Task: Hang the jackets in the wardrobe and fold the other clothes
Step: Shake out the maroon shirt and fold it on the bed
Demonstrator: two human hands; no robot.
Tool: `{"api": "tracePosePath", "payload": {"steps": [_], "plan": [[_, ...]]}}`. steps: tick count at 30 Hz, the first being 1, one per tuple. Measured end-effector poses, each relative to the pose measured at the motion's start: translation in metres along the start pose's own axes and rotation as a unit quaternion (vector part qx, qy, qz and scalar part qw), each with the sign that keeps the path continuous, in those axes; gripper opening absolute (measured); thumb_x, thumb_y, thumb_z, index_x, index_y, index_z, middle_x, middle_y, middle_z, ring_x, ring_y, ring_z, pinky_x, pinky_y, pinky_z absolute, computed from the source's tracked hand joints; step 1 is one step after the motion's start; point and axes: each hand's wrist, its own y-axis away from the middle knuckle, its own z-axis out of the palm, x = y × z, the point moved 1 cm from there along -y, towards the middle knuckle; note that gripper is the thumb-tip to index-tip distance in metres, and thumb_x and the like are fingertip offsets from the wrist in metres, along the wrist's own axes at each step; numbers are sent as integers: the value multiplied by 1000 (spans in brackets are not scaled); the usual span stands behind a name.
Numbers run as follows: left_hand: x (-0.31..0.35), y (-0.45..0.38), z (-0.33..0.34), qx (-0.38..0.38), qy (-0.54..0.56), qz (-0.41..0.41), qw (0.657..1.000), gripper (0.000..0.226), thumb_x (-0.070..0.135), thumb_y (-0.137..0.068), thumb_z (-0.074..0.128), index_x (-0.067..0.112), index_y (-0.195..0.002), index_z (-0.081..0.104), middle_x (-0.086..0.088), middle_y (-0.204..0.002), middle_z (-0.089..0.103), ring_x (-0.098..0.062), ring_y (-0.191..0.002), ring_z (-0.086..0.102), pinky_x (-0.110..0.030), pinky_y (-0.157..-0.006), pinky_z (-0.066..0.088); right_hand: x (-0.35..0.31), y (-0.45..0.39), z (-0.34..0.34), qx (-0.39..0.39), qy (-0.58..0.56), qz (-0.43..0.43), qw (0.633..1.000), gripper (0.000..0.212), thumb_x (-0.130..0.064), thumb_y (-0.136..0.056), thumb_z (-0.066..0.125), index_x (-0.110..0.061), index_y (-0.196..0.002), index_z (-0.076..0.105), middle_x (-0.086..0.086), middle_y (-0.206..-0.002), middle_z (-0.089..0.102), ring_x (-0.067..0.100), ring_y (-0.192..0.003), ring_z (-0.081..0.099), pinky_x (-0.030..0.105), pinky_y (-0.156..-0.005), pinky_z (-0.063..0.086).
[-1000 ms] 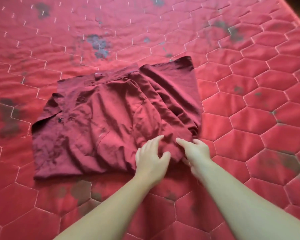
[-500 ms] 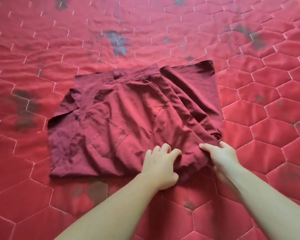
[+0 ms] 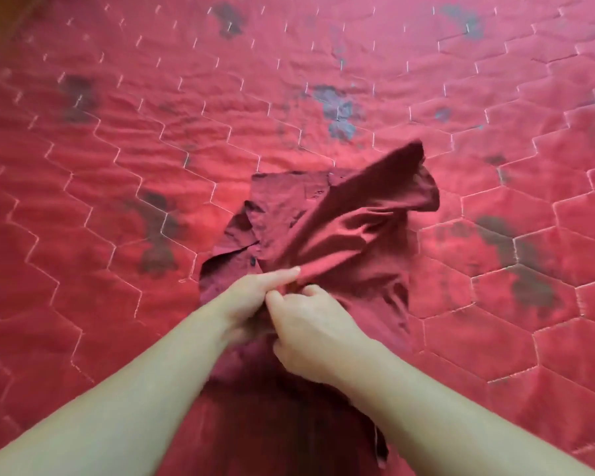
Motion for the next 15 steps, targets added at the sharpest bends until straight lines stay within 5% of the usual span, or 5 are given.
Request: {"api": "tracePosePath", "payload": {"steps": [3, 5, 9, 13, 15], "plan": [[-28, -9, -37, 138, -43, -17, 989, 16, 19, -84, 71, 5, -89, 67, -19, -83, 60, -26, -69, 55, -33, -66, 44, -19, -7, 31, -122, -55, -17, 991, 50, -40, -88, 56, -11, -125, 40, 10, -114, 62, 31, -104, 58, 40, -94, 39], [-38, -13, -47, 162, -35, -30, 986, 15, 23, -90, 65, 9, -85, 65, -9, -72, 66, -20, -57, 58, -27, -60, 45, -15, -5, 39, -134, -91, -22, 987, 51, -52, -88, 52, -17, -124, 43, 5, -112, 61, 28, -103, 57, 40, -92, 41], [-30, -14, -60, 132, -61, 1, 989, 21, 33, -90, 65, 15, -98, 73, -1, -87, 76, -20, -78, 71, -34, -78, 56, 18, -15, 25, -40, -73, 2, 997, 34, -55, -89, 44, -28, -106, 54, -7, -93, 58, 18, -91, 58, 32, -79, 40], [11, -32, -75, 305, -182, 137, 925, 15, 22, -86, 67, 16, -97, 74, 3, -91, 74, -16, -89, 67, -25, -82, 50, 54, -49, 5, 55, -129, 103, 985, 16, -41, -84, 58, -26, -89, 59, -10, -74, 54, 17, -74, 57, 34, -68, 48], [31, -44, -78, 307, -193, 181, 914, 28, 10, -86, 60, 15, -112, 70, -3, -95, 73, -21, -87, 67, -30, -89, 52, 65, -68, 3, 74, -127, 128, 981, 13, -36, -82, 60, -24, -87, 58, -7, -72, 56, 20, -74, 57, 38, -67, 50]]}}
